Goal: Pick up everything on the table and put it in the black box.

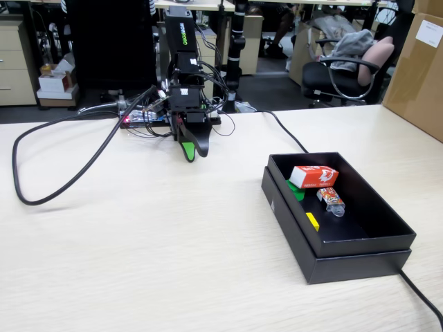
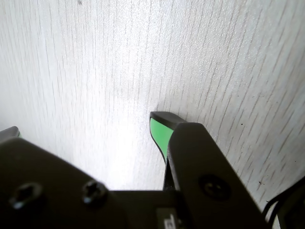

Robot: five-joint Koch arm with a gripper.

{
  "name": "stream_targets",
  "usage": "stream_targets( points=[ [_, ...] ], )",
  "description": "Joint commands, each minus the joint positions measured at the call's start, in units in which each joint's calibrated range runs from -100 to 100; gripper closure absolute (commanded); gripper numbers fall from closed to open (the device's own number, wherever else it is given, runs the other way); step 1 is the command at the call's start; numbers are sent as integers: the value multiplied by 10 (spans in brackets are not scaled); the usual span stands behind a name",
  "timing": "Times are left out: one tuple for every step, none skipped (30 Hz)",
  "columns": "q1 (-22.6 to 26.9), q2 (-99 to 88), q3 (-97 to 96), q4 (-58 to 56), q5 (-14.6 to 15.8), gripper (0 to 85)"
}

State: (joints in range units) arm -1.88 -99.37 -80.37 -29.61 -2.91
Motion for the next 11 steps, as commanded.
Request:
stream_targets(
  points=[
    [0,-4,-1,-9,3,351],
    [0,-4,-1,-9,3,351],
    [0,-4,-1,-9,3,351],
    [0,-4,-2,-9,3,351],
    [0,-4,-2,-9,3,351],
    [0,-4,-2,-9,3,351],
    [0,-4,-3,-9,3,351],
    [0,-4,-2,-9,3,351],
    [0,-4,-2,-8,3,351],
    [0,-4,-2,-9,3,351],
    [0,-4,-2,-9,3,351]
  ],
)
